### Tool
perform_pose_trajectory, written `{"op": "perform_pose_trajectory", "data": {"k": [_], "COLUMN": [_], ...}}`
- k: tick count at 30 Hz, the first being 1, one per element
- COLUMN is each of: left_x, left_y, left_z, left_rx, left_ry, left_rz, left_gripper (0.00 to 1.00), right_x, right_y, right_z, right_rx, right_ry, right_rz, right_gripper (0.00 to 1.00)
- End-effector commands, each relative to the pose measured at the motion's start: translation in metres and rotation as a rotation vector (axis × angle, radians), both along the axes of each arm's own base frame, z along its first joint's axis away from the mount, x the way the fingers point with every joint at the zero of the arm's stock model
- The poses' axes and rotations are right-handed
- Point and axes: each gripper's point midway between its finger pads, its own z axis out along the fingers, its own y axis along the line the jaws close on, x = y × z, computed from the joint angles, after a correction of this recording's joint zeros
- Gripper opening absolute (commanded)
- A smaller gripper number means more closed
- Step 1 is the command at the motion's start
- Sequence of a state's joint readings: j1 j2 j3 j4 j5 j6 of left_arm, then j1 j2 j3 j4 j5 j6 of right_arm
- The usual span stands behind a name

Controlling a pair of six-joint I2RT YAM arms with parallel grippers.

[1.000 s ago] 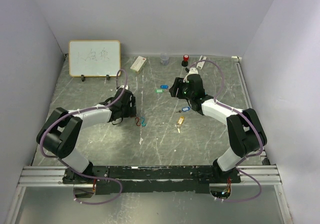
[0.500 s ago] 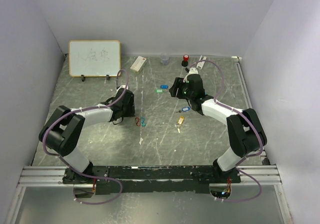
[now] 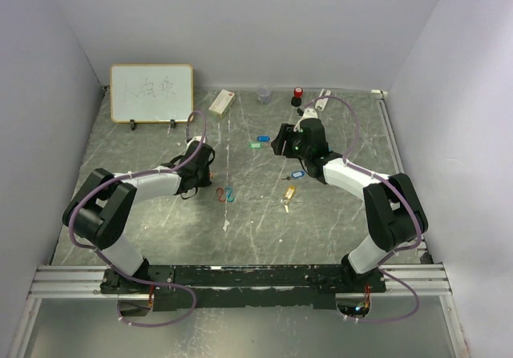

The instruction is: Put the keys on the keyring

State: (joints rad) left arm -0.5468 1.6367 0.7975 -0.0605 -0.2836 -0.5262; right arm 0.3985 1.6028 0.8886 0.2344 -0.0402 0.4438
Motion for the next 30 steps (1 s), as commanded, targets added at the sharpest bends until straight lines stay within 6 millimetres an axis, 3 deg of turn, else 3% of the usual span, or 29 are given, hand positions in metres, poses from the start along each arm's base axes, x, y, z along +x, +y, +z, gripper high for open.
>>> {"op": "perform_pose_trajectory", "data": {"k": [1,6,19,30], "left_x": [-0.008,-0.007,-0.002,-0.004], "left_y": [0.0,0.001,0.008,0.018], "left_z": [-0.006,-0.001,0.028,0.01], "left_rx": [0.0,-0.001,0.018,0.099], "left_ry": [0.019,0.004,-0.062,-0.007], "left_rz": [-0.01,-0.006,-0.001,0.002], "left_gripper": [0.35,0.3,0.31,0.31], "right_x": [-0.001,0.0,0.0,-0.001], "right_y": [-0.004,-0.004,-0.004,-0.005], "right_z": [-0.002,-0.002,-0.002,0.0], "right_rx": [-0.006,-0.006,-0.004,-0.005], "right_ry": [-0.008,-0.01,-0.008,-0.013], "right_rz": [-0.003,-0.004,-0.003,-0.003], "right_gripper": [0.57,0.57,0.57,0.57]}}
